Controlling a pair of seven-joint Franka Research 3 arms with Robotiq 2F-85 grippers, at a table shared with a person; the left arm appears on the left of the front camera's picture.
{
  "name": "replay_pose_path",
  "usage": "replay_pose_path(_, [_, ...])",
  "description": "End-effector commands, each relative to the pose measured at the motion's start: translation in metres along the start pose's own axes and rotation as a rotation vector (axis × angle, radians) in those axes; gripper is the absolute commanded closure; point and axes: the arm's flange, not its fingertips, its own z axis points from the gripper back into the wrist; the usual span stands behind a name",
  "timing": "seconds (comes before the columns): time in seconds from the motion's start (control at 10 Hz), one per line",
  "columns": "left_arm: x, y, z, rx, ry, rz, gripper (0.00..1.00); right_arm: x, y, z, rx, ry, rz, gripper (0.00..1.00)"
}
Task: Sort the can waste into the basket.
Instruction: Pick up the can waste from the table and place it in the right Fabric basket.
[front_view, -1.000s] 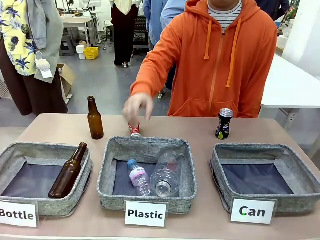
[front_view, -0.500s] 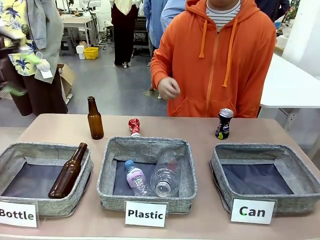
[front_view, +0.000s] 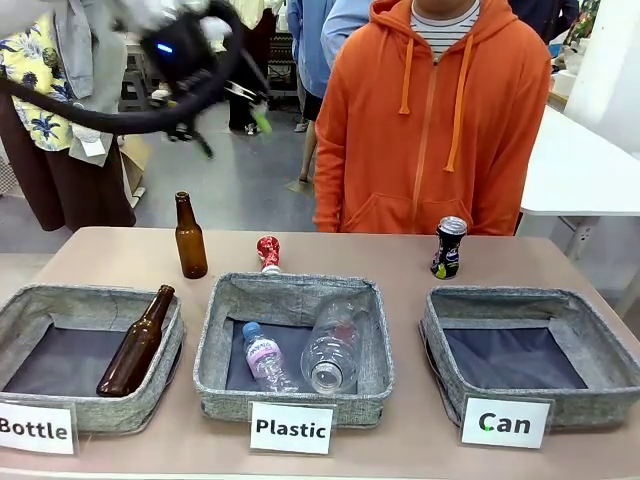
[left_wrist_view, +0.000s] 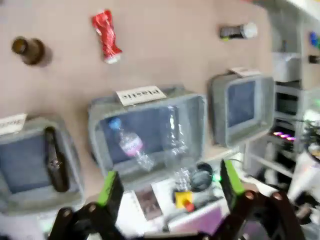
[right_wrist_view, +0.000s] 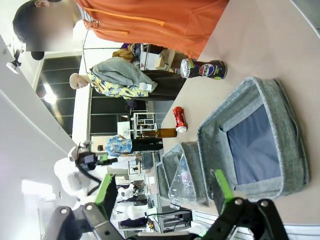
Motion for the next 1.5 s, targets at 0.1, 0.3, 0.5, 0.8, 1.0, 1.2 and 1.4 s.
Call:
replay_pose_path(0.1, [0.077, -0.033, -0.061, 0.192, 0.011, -0.024, 0.00, 0.002, 0.003, -0.001, 0.028, -0.012, 0.008, 0.00])
replay_pose_path(0.3, [0.095, -0.025, -0.111, 0.269, -0.090, 0.057, 0.00, 0.002, 0.003, -0.001, 0.028, -0.012, 0.008, 0.00])
replay_pose_path(0.5, [0.094, -0.015, -0.155, 0.313, -0.200, 0.130, 0.00, 0.002, 0.003, -0.001, 0.028, -0.012, 0.008, 0.00])
replay_pose_path(0.8, [0.088, -0.002, -0.196, 0.366, -0.274, 0.149, 0.00, 0.002, 0.003, -0.001, 0.028, -0.012, 0.008, 0.00])
replay_pose_path(1.0, [0.095, 0.008, -0.215, 0.385, -0.232, 0.154, 0.00, 0.002, 0.003, -0.001, 0.028, -0.012, 0.008, 0.00])
replay_pose_path(1.2, [0.104, 0.017, -0.240, 0.386, -0.188, 0.143, 0.00, 0.002, 0.003, -0.001, 0.028, -0.012, 0.008, 0.00])
replay_pose_path(1.4, [0.115, 0.026, -0.257, 0.414, -0.136, 0.167, 0.00, 0.002, 0.003, -0.001, 0.028, -0.012, 0.008, 0.00])
